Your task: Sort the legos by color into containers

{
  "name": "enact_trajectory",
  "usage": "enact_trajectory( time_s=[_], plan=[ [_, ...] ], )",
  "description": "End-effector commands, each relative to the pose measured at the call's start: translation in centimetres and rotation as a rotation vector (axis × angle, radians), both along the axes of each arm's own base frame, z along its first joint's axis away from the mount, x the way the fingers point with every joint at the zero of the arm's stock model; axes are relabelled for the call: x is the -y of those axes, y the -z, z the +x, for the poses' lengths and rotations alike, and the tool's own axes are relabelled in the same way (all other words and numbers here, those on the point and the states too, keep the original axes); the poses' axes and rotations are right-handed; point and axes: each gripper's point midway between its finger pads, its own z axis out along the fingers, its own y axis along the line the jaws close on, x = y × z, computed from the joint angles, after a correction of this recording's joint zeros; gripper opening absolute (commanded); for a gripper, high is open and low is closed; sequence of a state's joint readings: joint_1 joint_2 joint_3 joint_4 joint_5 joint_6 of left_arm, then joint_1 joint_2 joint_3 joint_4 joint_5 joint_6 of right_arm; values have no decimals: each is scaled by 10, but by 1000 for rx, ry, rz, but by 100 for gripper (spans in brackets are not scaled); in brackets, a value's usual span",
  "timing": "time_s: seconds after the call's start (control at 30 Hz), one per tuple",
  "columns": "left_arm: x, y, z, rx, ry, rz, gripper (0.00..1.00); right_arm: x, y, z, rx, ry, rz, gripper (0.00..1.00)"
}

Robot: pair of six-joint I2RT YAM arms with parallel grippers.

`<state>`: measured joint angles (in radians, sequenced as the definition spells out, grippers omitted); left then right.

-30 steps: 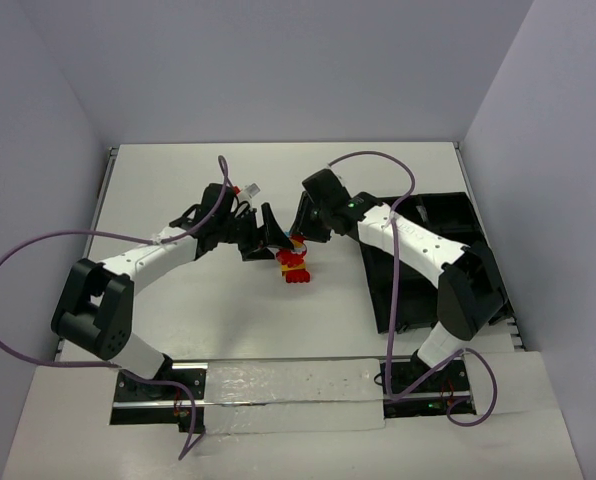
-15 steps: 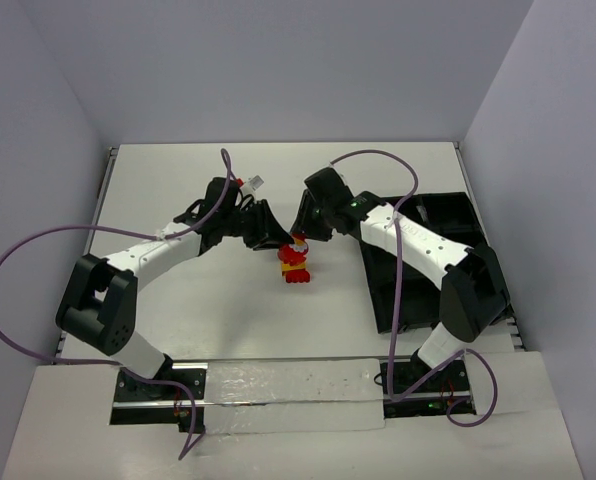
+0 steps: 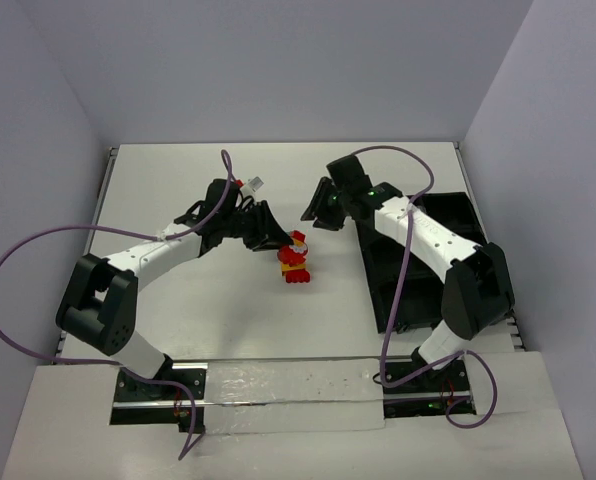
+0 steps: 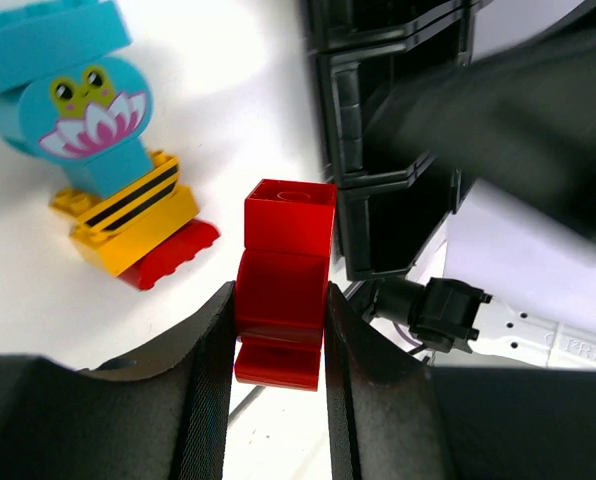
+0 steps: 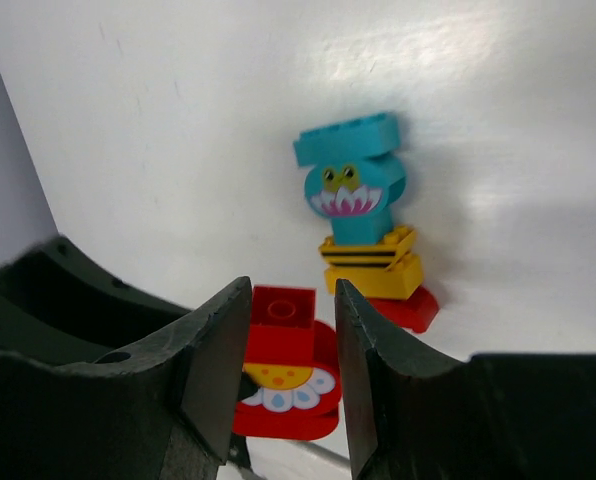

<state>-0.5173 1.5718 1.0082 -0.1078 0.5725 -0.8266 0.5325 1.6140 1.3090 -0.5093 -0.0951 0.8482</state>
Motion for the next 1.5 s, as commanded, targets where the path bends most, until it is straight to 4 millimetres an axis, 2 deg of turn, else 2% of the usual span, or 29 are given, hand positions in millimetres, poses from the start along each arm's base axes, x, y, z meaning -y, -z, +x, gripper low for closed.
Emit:
enact_trajectory(
  time_s=[0.0, 0.13, 0.23, 0.3, 0.4, 0.5, 0.57, 0.7, 1.0, 1.3, 1.43, 1.47],
  plan=[
    [-4, -11, -3, 44, 1, -1, 0, 11, -48, 23, 121, 44, 74, 47],
    [-6, -12, -3, 52, -1, 14, 0, 27, -48, 34, 135, 83, 37, 47],
    [-8, -16, -3, 63, -2, 24, 0, 47, -48, 43, 144, 121, -7, 48],
    [-8, -19, -2, 70, -6, 27, 0, 49, -47, 41, 144, 109, -18, 52],
    [-8, -20, 0, 72, -8, 30, 0, 38, -48, 31, 143, 51, 26, 61],
    [-7, -20, 1, 65, -10, 30, 0, 20, -37, 13, 107, -33, 97, 77],
    [-6, -20, 1, 65, -11, 25, 0, 6, -33, 5, 90, -82, 112, 81],
    [-7, -21, 1, 65, -11, 27, 0, -17, -26, -11, 72, -154, 94, 81],
    [-7, -28, 2, 83, -17, 20, 0, -44, -6, -28, 20, -220, 74, 74],
    [-9, -37, 0, 105, -16, 15, 0, -35, 17, -29, -11, -158, 9, 74],
    [-9, -41, 1, 112, -19, 12, 0, -38, 24, -32, -30, -165, 27, 69],
    [-9, -42, 1, 115, -19, 11, 0, -41, 24, -33, -36, -168, 43, 65]
  ],
)
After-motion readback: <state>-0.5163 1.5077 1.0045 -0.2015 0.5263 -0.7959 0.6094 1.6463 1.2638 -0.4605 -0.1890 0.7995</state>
